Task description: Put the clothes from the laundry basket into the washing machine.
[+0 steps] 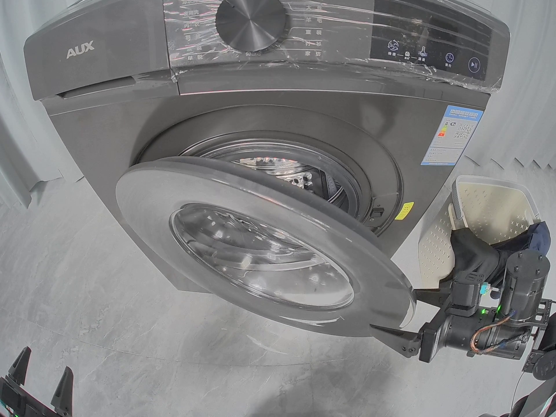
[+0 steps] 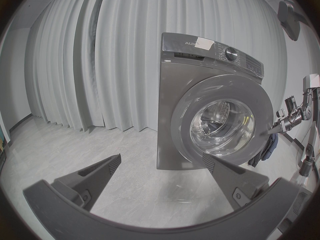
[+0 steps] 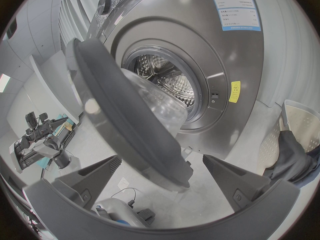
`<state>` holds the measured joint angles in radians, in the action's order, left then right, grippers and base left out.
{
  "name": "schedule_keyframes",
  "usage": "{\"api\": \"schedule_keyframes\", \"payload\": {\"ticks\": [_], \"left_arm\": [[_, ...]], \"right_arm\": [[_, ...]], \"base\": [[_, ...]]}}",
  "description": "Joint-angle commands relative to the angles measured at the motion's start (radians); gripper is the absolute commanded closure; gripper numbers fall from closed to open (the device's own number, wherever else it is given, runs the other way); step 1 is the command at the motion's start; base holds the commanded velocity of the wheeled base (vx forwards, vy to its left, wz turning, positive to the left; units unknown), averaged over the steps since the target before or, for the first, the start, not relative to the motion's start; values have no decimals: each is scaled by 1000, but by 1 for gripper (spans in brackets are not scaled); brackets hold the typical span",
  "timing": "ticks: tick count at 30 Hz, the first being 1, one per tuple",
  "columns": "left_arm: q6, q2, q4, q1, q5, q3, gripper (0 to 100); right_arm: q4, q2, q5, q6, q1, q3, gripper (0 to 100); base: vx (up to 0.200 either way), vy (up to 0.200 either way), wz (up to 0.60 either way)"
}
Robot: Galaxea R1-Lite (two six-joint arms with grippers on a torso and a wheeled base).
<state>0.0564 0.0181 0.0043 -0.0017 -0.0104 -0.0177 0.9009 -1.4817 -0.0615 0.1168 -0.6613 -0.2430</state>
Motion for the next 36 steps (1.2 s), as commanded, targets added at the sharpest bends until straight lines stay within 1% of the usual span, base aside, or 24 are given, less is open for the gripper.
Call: {"api": "schedule_keyframes", "payload": {"ticks": [1, 6, 10, 12, 14, 20, 22, 24, 26, 28, 29, 32, 33, 34, 35, 36], "left_arm": [[0, -12, 0, 0, 0, 16, 0], [0, -12, 0, 0, 0, 16, 0], [0, -12, 0, 0, 0, 16, 0], [0, -12, 0, 0, 0, 16, 0], [0, -12, -1, 0, 0, 16, 0], [0, -12, 0, 0, 0, 16, 0], [0, -12, 0, 0, 0, 16, 0], [0, -12, -1, 0, 0, 16, 0], [0, -12, 0, 0, 0, 16, 0], [0, -12, 0, 0, 0, 16, 0], [0, -12, 0, 0, 0, 16, 0], [0, -12, 0, 0, 0, 16, 0], [0, -12, 0, 0, 0, 16, 0], [0, -12, -1, 0, 0, 16, 0], [0, -12, 0, 0, 0, 16, 0], [0, -12, 0, 0, 0, 16, 0]], "right_arm": [[1, -37, 0, 0, 8, -35, 0], [16, -68, 0, -2, -9, -38, 0], [29, -61, 0, 1, -55, -13, 0], [29, -58, 0, 1, -60, -6, 0], [27, -46, 2, 0, -52, 17, 0], [13, 27, 6, -6, -38, 157, 0], [12, 34, 12, -17, -4, 194, 0], [12, 26, 11, -34, 74, 212, 0], [12, 17, 0, -72, 149, 215, 0], [27, -12, -1, -91, 192, 200, 0], [29, -19, -1, -91, 198, 192, 0], [26, -54, 8, -91, 223, 91, 0], [26, -54, 8, -91, 223, 91, 0], [16, -75, 8, -91, 232, 31, 0], [15, -91, 8, -91, 233, 4, 0], [15, -91, 8, -91, 233, 4, 0]], "base": [[-200, 0, 0], [-200, 0, 0], [0, 0, 0], [0, 0, 0], [0, 0, 0], [0, 0, 0], [0, 0, 0], [0, 0, 0], [0, 0, 0], [0, 0, 0], [0, 0, 0], [0, 0, 0], [0, 0, 0], [0, 0, 0], [0, 0, 0], [0, 0, 0]]}}
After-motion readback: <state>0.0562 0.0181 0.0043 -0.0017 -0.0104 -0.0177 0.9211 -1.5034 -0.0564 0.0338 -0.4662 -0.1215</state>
